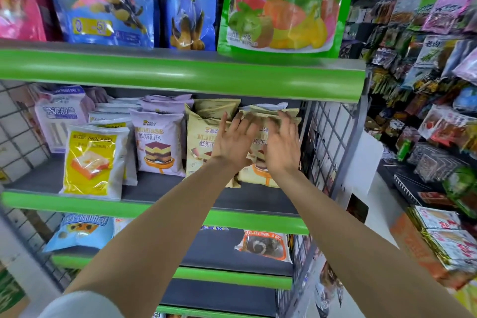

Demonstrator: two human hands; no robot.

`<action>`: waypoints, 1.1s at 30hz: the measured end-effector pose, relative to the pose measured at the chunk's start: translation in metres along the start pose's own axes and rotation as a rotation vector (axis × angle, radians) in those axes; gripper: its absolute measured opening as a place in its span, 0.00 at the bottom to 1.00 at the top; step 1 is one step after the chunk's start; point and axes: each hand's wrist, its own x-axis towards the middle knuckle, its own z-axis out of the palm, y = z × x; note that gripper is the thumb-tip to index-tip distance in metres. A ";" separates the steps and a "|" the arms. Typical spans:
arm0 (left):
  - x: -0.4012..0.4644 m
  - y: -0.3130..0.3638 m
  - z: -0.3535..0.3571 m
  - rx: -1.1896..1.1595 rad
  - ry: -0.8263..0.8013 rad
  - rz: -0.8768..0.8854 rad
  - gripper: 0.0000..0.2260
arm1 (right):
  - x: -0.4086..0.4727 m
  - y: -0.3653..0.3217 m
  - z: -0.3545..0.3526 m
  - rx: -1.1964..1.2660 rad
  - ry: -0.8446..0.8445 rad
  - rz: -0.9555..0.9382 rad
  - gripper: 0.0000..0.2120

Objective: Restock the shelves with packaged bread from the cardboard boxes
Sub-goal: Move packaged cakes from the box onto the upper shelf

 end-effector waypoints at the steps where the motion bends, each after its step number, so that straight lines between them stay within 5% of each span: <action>1: -0.006 -0.006 -0.004 -0.033 0.038 -0.001 0.38 | -0.003 -0.006 -0.006 0.023 -0.020 -0.017 0.29; 6: -0.058 -0.059 -0.027 -0.242 0.170 -0.172 0.22 | -0.026 -0.068 -0.022 0.186 -0.143 -0.144 0.20; 13: -0.183 -0.182 -0.035 -0.546 0.102 -0.589 0.09 | -0.077 -0.222 -0.008 0.472 -0.371 -0.319 0.11; 23: -0.390 -0.346 -0.013 -0.508 -0.024 -1.150 0.10 | -0.170 -0.429 0.047 0.635 -0.703 -0.610 0.08; 33: -0.544 -0.431 0.059 -0.477 -0.228 -1.768 0.16 | -0.233 -0.589 0.160 0.484 -1.098 -1.014 0.08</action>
